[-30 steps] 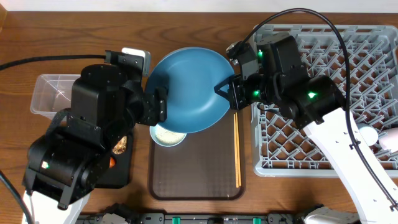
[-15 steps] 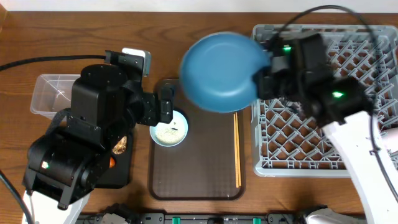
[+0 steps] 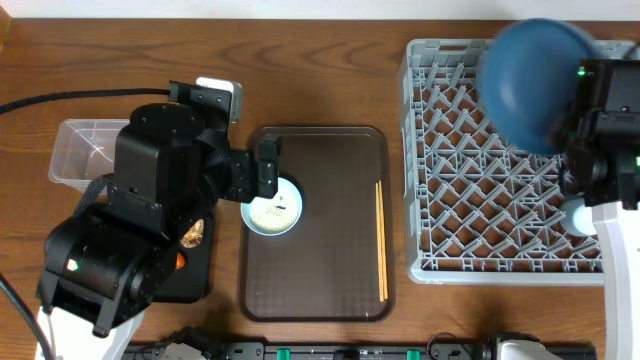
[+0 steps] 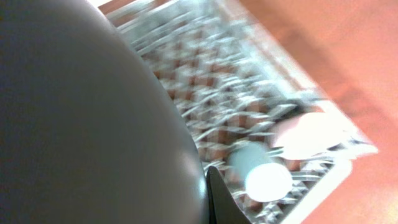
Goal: Sort waste into correct bins and load items into the dishwasher rack
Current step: 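Carry the blue plate right into the dish rack, then set the plate upright in the rack and open the right gripper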
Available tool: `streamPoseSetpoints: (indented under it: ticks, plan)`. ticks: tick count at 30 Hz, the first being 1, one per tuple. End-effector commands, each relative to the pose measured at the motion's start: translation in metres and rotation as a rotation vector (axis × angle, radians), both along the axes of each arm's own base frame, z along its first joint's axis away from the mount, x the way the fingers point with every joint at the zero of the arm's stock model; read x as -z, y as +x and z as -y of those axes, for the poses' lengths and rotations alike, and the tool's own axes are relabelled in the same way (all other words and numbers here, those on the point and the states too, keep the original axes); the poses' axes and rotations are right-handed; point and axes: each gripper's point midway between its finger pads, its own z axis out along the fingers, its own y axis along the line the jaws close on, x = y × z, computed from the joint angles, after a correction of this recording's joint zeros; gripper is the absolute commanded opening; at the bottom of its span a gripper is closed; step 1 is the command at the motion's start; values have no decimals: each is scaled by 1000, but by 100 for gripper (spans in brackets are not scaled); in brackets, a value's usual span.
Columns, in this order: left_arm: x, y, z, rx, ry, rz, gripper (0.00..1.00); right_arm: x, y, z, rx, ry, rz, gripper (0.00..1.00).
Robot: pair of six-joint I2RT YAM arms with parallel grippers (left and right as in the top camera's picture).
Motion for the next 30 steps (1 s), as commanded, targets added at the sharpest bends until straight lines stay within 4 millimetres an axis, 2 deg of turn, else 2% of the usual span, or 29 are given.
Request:
streamPoseSetpoints:
  ticks: [1, 7, 10, 20, 30]
  plan:
    - [-5, -2, 1, 9, -6, 11, 98, -25, -22, 44, 253, -166, 67, 1]
    - [-5, -2, 1, 9, -6, 12, 98, -33, -22, 67, 370, -325, 44, 1]
    - [-5, -2, 1, 10, -6, 11, 98, -23, -14, 71, 371, -369, -20, 1]
    - [0, -5, 0, 9, 2, -8, 98, 29, 21, 73, 343, -392, -168, 1]
    - [4, -6, -1, 9, 11, -26, 98, 47, 41, 92, 407, -429, -157, 1]
